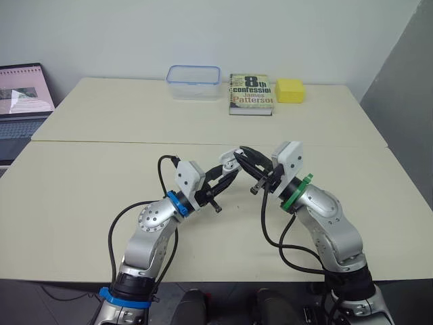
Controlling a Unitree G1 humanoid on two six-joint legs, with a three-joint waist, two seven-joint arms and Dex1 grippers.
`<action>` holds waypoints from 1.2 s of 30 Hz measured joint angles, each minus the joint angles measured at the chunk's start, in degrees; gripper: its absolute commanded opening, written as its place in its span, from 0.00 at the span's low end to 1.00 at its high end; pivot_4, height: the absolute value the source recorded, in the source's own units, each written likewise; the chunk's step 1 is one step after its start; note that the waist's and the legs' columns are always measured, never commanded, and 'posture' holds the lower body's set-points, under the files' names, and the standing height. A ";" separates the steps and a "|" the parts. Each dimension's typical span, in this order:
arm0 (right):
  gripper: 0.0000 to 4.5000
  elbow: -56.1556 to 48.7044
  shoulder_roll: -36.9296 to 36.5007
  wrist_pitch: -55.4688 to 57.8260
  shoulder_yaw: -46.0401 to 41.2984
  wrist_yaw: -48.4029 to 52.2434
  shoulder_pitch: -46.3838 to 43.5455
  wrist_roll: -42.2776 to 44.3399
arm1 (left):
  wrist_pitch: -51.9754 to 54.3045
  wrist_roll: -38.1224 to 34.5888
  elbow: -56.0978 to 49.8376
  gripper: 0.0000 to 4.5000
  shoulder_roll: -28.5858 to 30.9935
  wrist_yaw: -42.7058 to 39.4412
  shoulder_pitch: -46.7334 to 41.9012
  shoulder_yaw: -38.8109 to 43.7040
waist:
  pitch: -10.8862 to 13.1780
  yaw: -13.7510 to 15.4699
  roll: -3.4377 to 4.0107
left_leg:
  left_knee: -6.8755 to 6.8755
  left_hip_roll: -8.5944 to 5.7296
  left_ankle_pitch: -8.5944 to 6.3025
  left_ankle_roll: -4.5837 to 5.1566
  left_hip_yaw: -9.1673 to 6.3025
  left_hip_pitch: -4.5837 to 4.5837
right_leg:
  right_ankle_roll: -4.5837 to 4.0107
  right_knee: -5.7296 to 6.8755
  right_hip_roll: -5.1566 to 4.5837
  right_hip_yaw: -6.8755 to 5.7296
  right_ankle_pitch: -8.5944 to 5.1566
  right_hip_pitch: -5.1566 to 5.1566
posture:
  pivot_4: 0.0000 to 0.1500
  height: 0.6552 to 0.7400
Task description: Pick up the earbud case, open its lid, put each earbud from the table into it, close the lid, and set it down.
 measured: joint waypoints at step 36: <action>0.61 -8.98 -7.79 0.94 -4.43 2.76 6.71 4.16 | 0.95 -0.25 0.91 0.17 -1.07 -1.06 -1.47 0.48 | 0.02 0.13 0.03 | 0.00 -0.02 0.00 0.00 -0.04 -0.04 | 0.00 -0.04 -0.02 -0.02 -0.01 0.01 | 1.00 1.00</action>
